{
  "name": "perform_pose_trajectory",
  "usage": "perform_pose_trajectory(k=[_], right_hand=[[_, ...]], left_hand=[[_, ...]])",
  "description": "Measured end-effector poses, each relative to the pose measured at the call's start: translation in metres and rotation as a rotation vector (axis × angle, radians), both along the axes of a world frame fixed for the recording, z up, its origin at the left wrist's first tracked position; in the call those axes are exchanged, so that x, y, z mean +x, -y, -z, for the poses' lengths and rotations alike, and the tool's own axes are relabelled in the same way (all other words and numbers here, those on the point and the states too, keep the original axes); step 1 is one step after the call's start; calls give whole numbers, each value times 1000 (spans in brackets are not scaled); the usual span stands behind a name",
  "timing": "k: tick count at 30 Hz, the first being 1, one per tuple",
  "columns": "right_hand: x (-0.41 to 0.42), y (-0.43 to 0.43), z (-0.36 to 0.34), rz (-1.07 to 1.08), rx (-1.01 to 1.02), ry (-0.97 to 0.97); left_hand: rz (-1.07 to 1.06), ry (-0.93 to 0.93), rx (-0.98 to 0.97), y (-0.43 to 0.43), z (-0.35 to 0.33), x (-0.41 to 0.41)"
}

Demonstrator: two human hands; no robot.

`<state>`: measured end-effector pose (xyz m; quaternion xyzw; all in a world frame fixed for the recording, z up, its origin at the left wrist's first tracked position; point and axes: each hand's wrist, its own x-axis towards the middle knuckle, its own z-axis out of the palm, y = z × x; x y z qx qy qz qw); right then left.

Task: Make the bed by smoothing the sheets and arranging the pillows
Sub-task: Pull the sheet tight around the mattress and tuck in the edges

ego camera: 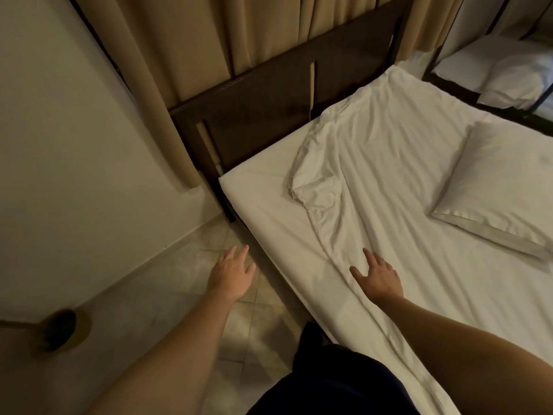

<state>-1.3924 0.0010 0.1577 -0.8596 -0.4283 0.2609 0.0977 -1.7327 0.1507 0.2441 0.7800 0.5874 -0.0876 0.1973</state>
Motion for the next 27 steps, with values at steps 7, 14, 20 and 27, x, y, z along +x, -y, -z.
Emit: perform_pose_trajectory(k=[7, 14, 20, 27], right_hand=[[27, -103, 10, 38, -22, -46], [46, -163, 19, 91, -71, -65], [44, -198, 46, 246, -146, -121], [11, -248, 65, 491, -218, -144]], left_hand=[[35, -53, -40, -112, 5, 23], [132, -60, -67, -211, 27, 68], [283, -46, -173, -302, 58, 120], [499, -92, -262, -411, 99, 165]])
